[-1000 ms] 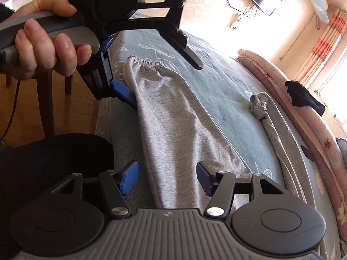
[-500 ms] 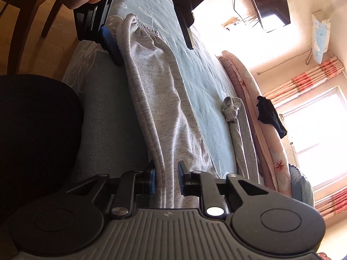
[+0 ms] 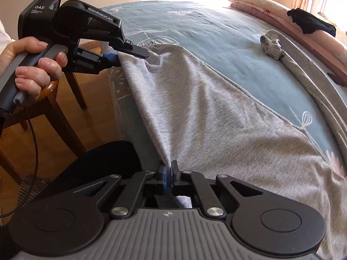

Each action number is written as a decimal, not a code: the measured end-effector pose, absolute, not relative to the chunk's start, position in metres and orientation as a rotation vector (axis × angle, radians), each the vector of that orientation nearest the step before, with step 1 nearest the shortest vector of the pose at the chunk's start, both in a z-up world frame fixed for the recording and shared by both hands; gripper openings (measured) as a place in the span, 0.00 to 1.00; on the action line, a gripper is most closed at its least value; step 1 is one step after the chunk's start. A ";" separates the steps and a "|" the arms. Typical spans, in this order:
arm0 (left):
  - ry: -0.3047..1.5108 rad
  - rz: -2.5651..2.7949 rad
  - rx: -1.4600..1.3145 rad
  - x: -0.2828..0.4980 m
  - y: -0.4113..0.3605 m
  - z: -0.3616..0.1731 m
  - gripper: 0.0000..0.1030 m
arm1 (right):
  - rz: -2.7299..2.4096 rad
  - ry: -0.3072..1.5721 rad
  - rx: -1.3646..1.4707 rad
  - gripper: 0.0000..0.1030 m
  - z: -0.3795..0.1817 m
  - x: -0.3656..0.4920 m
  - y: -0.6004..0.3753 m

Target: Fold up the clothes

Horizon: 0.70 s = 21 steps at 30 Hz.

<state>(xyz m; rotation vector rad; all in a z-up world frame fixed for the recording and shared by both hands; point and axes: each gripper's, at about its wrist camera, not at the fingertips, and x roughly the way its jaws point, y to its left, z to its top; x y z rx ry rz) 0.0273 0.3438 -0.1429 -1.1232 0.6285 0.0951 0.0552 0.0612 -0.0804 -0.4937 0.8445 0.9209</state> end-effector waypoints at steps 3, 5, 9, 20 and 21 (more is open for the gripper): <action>0.607 0.076 -1.158 0.020 0.350 -0.148 0.20 | 0.940 0.830 -0.495 0.23 -0.077 0.057 0.060; 0.590 0.058 -1.139 0.022 0.351 -0.144 0.26 | 0.967 0.796 -0.485 0.32 -0.068 0.053 0.056; 0.608 0.059 -1.101 0.032 0.352 -0.141 0.37 | 0.948 0.733 -0.455 0.50 -0.048 0.062 0.041; 0.580 0.143 -1.044 0.020 0.350 -0.141 0.18 | 0.717 0.897 -0.425 0.34 -0.081 0.178 0.048; 0.577 0.150 -1.038 0.018 0.351 -0.140 0.18 | 0.711 0.890 -0.419 0.34 -0.085 0.184 0.051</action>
